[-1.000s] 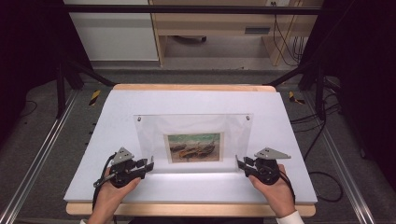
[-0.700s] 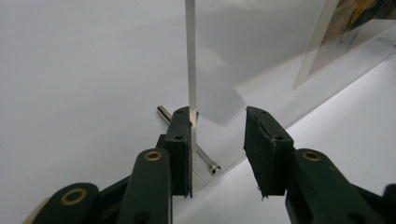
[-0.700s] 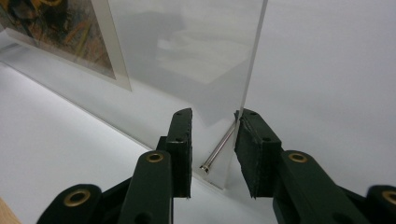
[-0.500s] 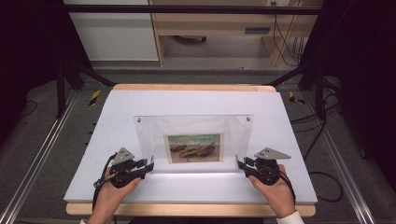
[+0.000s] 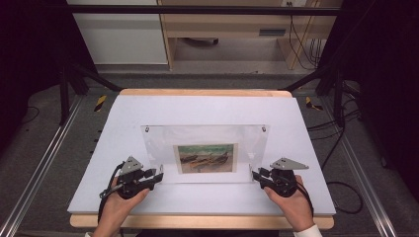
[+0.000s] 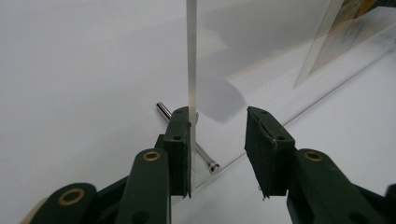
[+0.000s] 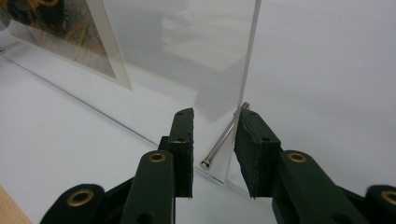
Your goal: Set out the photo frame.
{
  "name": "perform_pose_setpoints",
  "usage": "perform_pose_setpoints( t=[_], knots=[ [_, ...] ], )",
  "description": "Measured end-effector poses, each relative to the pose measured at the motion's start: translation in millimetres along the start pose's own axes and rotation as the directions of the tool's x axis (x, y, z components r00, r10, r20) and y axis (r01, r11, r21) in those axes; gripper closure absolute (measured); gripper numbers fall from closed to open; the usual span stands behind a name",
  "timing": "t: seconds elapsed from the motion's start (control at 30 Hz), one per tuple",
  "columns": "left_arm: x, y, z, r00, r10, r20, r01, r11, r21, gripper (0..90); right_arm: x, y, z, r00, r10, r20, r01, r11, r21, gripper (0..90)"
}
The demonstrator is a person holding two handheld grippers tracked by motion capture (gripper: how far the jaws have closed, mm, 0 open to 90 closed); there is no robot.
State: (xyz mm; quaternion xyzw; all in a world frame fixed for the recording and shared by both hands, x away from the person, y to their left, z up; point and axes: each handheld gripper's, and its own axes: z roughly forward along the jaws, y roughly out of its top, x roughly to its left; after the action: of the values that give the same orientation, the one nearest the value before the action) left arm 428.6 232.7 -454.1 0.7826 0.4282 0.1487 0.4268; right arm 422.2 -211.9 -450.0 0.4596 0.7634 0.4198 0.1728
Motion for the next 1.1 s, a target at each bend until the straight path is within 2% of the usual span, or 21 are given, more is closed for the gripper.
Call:
perform_pose_setpoints(
  t=[0.77,1.1],
  knots=[
    [-1.3,0.3,0.2,1.0000,0.006,-0.006,-0.006,1.0000,0.003,60.5,-0.5,-0.6,0.0,0.9999,0.014,-0.007,-0.014,1.000,0.003,68.7],
    [-3.8,0.5,1.1,0.9994,0.031,-0.013,-0.031,0.9995,0.004,56.5,0.3,-0.7,1.8,0.9998,0.017,-0.011,-0.017,1.000,0.007,62.4]
  ],
)
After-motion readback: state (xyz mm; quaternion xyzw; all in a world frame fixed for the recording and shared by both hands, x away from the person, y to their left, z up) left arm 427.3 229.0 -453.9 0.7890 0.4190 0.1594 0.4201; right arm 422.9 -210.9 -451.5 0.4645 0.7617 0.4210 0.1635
